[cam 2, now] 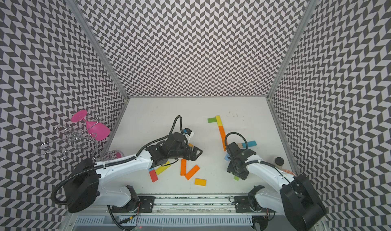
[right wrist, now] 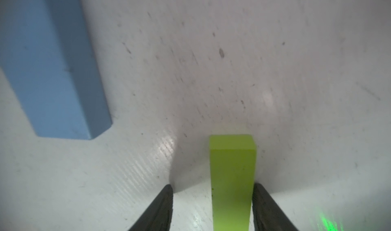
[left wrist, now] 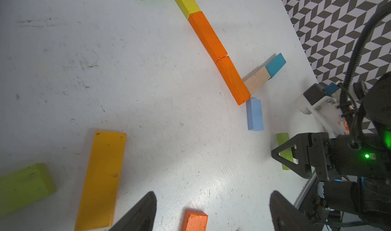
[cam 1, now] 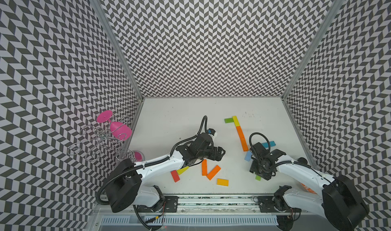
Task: Assemble a giraffe with building blocks
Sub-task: Pick up the building block from the center of the board, then assemble the building block at the center of the board.
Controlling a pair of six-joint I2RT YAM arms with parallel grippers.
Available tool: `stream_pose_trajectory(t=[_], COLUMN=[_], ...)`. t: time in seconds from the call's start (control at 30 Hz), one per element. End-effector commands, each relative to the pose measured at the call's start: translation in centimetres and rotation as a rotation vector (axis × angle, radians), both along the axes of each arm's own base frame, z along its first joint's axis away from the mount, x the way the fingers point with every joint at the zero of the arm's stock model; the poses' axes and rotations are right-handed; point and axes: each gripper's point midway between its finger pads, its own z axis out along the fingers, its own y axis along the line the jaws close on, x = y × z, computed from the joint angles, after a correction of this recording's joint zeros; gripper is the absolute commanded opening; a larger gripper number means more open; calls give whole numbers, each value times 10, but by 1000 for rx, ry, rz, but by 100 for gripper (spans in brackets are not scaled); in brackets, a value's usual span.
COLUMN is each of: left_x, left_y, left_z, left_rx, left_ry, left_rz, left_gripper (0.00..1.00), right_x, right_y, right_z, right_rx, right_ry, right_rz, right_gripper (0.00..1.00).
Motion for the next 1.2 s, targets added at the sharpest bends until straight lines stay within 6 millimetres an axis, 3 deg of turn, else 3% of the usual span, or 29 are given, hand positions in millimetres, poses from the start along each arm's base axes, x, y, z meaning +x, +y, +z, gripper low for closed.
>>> stream_pose_trajectory(t=[0.0, 0.2, 0.33, 0.43, 0.6, 0.73, 0.87, 0.97, 1.1, 1.17], left_x=[3, 5, 7, 8, 9, 10, 11, 8, 3, -1], left_y=[3, 5, 7, 9, 13, 21, 33, 39, 39, 38], left_z=[9, 11, 14, 19, 32, 46, 63, 74, 80, 84], left_rx=[-26, -30, -34, -43, -65, -89, -118, -142, -169, -188], left_ry=[-30, -35, -44, -53, -82, -116, -155, -178, -184, -186], left_rz=[0, -2, -3, -4, -11, -10, 6, 11, -8, -23], left_gripper=[84, 84, 84, 84, 84, 84, 84, 85, 85, 85], right_x=[2, 8, 29, 54, 112, 163, 200, 218, 223, 221], right_y=[-2, 0, 1, 2, 0, -12, -34, -54, -86, -91], right_z=[-1, 5, 34, 73, 159, 231, 278, 286, 262, 250], right_rx=[-8, -10, -36, -67, -175, -308, -475, -559, -636, -637], right_ry=[-22, -36, -105, -188, -385, -558, -628, -619, -495, -443], right_rz=[-25, -32, -29, -30, 18, 86, 180, 255, 337, 409], right_gripper=[48, 26, 16, 16, 11, 8, 8, 8, 7, 4])
